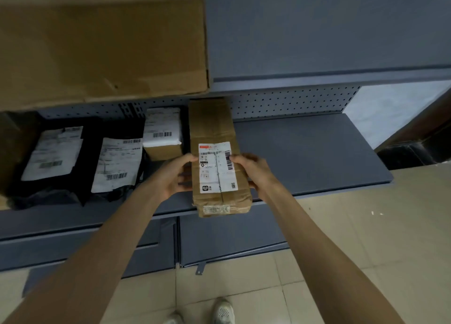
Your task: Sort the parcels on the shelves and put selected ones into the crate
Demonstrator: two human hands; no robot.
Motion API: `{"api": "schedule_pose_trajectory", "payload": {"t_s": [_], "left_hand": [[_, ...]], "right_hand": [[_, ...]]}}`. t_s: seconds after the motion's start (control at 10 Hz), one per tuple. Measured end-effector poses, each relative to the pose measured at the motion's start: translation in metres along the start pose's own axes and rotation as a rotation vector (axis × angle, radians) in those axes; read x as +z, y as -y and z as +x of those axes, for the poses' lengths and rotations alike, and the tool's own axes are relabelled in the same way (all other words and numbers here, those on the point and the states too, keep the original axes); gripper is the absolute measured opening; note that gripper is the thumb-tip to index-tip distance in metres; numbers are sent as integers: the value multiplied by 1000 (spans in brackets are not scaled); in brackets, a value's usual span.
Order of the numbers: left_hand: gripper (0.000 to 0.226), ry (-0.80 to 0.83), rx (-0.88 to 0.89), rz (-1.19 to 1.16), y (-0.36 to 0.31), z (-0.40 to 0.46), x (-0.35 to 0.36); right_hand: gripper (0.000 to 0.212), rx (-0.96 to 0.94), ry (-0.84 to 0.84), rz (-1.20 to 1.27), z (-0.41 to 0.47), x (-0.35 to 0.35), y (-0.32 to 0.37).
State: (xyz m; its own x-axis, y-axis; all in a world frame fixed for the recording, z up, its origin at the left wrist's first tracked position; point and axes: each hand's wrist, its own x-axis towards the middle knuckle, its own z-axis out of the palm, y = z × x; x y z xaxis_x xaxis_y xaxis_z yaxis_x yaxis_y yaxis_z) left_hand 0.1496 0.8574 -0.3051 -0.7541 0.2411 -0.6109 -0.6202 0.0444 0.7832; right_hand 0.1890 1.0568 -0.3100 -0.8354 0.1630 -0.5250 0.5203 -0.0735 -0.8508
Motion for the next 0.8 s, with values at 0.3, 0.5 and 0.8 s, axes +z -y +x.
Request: {"api": "schedule_pose_trajectory", "payload": {"t_s": [0.3, 0.5, 0.8], "left_hand": [[14, -123, 47, 14, 8, 0, -20], [14, -137, 57, 74, 7, 5, -16], [33, -180, 35, 247, 2, 5, -25]], "right_hand": [[15, -18, -44, -80, 25, 33, -15], [13, -28, -54, -156, 31, 38, -20], [34, -56, -101, -355, 25, 38, -11]]}}
